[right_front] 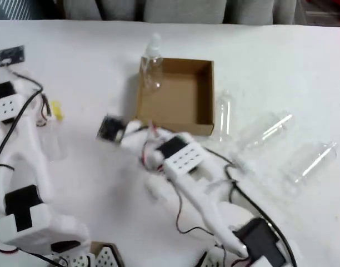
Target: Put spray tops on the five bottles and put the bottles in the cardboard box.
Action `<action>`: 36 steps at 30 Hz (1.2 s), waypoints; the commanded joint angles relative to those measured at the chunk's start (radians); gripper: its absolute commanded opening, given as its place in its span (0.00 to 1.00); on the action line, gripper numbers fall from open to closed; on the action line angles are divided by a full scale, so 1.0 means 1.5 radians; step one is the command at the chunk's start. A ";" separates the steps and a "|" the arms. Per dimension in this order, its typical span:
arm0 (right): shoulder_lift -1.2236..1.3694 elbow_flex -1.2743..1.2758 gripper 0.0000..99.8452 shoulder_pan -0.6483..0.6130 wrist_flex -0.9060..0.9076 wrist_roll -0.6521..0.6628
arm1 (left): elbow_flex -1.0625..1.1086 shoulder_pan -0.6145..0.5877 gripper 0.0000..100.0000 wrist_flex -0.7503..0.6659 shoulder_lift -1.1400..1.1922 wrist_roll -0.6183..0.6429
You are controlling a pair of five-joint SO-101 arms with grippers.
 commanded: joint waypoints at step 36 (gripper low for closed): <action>-0.387 -0.388 0.02 0.217 -0.208 -0.557 | 0.635 0.436 0.05 -0.405 -0.905 -0.004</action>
